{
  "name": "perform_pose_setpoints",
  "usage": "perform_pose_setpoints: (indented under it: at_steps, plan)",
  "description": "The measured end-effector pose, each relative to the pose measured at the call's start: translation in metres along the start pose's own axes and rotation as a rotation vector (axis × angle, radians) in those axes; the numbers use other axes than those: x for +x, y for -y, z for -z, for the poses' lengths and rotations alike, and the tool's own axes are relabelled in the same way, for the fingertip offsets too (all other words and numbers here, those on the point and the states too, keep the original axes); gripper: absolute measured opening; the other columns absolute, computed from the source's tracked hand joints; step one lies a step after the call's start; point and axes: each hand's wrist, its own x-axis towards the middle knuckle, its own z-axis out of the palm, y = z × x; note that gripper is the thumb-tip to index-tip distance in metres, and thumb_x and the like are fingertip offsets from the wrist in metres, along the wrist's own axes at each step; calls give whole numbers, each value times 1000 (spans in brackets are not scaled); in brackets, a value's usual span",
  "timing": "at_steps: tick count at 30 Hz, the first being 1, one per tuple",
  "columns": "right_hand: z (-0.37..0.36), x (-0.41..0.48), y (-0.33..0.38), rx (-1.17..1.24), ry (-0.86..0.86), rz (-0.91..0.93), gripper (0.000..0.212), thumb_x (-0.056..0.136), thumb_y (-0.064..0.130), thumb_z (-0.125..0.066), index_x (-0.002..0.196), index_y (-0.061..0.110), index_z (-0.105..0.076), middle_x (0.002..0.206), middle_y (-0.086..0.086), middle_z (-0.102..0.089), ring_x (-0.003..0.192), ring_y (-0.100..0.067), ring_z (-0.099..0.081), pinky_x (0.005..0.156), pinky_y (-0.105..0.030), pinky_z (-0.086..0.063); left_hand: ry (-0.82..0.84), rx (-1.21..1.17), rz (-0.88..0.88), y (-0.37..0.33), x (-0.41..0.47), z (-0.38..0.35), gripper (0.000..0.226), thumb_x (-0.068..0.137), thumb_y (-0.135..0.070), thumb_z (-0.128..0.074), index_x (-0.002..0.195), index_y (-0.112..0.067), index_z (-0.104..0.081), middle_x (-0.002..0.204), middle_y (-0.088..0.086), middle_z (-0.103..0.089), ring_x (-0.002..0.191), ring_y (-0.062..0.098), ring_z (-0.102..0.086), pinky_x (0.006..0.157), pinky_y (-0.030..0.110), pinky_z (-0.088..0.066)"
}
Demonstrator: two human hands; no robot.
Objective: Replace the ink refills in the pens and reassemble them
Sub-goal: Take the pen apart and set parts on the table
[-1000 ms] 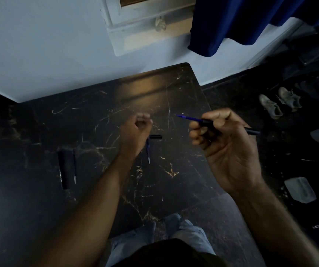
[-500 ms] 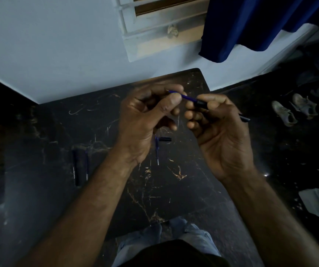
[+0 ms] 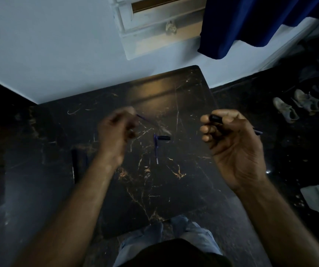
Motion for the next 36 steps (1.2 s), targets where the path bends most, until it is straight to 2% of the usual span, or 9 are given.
perform_pose_setpoints:
  at_steps: [3, 7, 10, 13, 16, 23, 28, 32, 36]
  plan:
    - [2, 1, 1, -5, -13, -8, 20, 94, 6, -46, 98, 4, -65, 93, -16, -74, 78, -23, -70, 67, -29, -56, 124, 275, 55, 60, 1, -25, 12, 96, -8, -78, 106, -7, -74, 83, -1, -79, 64, 13, -71, 49, 23, -59]
    - [3, 3, 5, -24, -14, 26, 18, 94, 6, -46, 99, 2, -64, 93, -17, -74, 77, -24, -71, 67, -30, -57, 95, 596, 59, 125, 6, -54, 16, 94, -17, -82, 105, -14, -71, 97, 8, -80, 70, 15, -75, 49, 28, -61]
    - [8, 1, 9, -39, -16, 48, 18, 95, 5, -45, 99, 1, -62, 93, -17, -74, 78, -24, -71, 68, -30, -57, 93, 778, 10, 148, 15, -65, 23, 93, -20, -82, 111, -12, -71, 101, 5, -81, 82, 18, -78, 65, 35, -66]
    - [16, -3, 13, -50, -38, 43, 18, 95, 6, -45, 99, 2, -62, 93, -16, -74, 77, -23, -71, 68, -29, -56, 69, 987, -34, 158, 25, -69, 29, 91, -25, -83, 115, -16, -68, 103, 2, -81, 89, 16, -78, 69, 26, -61]
    - [24, -9, 16, -64, -68, 30, 18, 95, 6, -45, 98, 3, -62, 93, -14, -74, 78, -22, -70, 68, -29, -57, 65, 1140, -41, 165, 29, -71, 30, 92, -31, -82, 115, -21, -65, 107, 3, -80, 98, 20, -77, 76, 30, -60]
    - [31, -13, 20, -65, -81, 22, 20, 95, 7, -45, 98, 4, -64, 94, -15, -74, 79, -22, -70, 70, -29, -57, 100, 1172, -87, 176, 29, -71, 30, 91, -34, -84, 108, -23, -63, 100, 1, -79, 93, 18, -77, 73, 30, -62]
    - [28, -12, 21, -58, -60, 23, 20, 96, 6, -44, 98, 4, -63, 92, -14, -74, 78, -22, -70, 69, -29, -57, 100, 1167, -91, 178, 27, -70, 29, 92, -36, -83, 108, -22, -64, 97, 2, -79, 89, 19, -78, 77, 40, -66]
    - [28, -13, 21, -63, -54, 23, 20, 95, 6, -43, 97, 4, -63, 92, -14, -75, 77, -22, -70, 68, -29, -57, 23, 1074, -101, 170, 25, -65, 22, 98, -40, -74, 105, -20, -69, 90, 0, -80, 78, 15, -75, 66, 29, -60]
    - [34, -14, 25, -56, -59, 32, 20, 95, 7, -44, 97, 5, -64, 92, -13, -74, 78, -21, -70, 69, -29, -57, -92, 966, -100, 158, 22, -28, 7, 99, -29, -74, 95, -26, -69, 80, -9, -74, 66, 3, -70, 55, 24, -58]
